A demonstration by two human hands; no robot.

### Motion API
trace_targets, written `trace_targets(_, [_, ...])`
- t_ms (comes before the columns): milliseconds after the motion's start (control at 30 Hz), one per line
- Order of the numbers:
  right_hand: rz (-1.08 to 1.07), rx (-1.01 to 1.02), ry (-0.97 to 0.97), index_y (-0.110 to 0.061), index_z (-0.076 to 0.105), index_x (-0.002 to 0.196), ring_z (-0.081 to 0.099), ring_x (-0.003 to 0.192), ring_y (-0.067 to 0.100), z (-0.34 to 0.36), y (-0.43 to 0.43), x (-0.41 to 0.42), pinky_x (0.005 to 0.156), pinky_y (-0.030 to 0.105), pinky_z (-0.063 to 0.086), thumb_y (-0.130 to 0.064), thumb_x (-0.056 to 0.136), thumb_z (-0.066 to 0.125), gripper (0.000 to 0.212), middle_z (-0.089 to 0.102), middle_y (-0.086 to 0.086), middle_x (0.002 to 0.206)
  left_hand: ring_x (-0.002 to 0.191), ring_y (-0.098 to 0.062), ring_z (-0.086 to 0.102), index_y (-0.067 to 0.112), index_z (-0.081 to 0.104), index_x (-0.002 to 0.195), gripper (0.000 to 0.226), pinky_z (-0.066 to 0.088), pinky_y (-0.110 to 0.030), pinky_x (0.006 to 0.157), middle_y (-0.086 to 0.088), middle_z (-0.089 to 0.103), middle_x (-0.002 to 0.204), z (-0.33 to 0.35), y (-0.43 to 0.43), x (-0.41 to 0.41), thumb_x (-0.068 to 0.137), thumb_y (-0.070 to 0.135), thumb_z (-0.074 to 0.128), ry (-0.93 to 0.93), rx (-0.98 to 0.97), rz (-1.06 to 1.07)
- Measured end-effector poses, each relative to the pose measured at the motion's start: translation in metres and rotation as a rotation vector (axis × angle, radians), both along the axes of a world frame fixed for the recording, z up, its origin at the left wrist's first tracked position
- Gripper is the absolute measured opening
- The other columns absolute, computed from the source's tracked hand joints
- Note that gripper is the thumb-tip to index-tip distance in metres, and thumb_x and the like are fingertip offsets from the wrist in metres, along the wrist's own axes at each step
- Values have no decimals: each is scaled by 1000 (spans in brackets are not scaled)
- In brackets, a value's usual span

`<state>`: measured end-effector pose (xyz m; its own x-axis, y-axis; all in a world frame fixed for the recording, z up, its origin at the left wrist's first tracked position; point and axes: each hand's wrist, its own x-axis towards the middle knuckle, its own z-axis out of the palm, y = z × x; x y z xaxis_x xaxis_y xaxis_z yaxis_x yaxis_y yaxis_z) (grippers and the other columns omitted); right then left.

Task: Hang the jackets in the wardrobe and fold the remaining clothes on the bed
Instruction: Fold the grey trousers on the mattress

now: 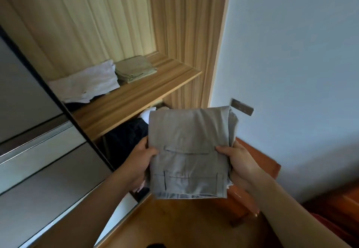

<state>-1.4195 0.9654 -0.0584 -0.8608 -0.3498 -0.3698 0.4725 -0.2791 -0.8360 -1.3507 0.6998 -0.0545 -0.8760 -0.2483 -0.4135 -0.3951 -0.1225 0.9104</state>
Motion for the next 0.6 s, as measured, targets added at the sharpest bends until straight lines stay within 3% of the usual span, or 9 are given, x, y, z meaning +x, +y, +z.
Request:
trace_targets(133, [116,1,-44,-26,62,128,73,105,33,0,-34,-54,77,49,61,-8,98,58,35,74,9,119,99,-12,69,46,49,131,44,59,-26,60,10,66,118,-1,-27,-10,98,20,60,-11,-4,38])
trace_targets(367, [208,81,-65,-21,64,125,75,94,30,-3,-110,-142,67,45,62,-10,95,64,31,77,8,109,101,-10,71,53,39,143,76,62,-38,80,16,69,119,-23,-91,-57,87,16,74,6,-17,102])
trace_targets(467, [216,98,-23,-18,65,119,76,90,27,-2,-148,-178,63,40,62,-9,93,66,28,77,6,106,99,-11,72,49,43,142,84,62,-33,73,19,71,115,-26,-119,-89,69,28,80,15,-27,179])
trace_targets(600, [254,125,40,-13,63,126,74,99,29,-3,-190,-223,73,42,62,-10,93,68,34,76,8,112,92,-3,70,55,42,137,69,60,-25,64,26,65,111,-34,-150,-131,85,24,75,13,-75,279])
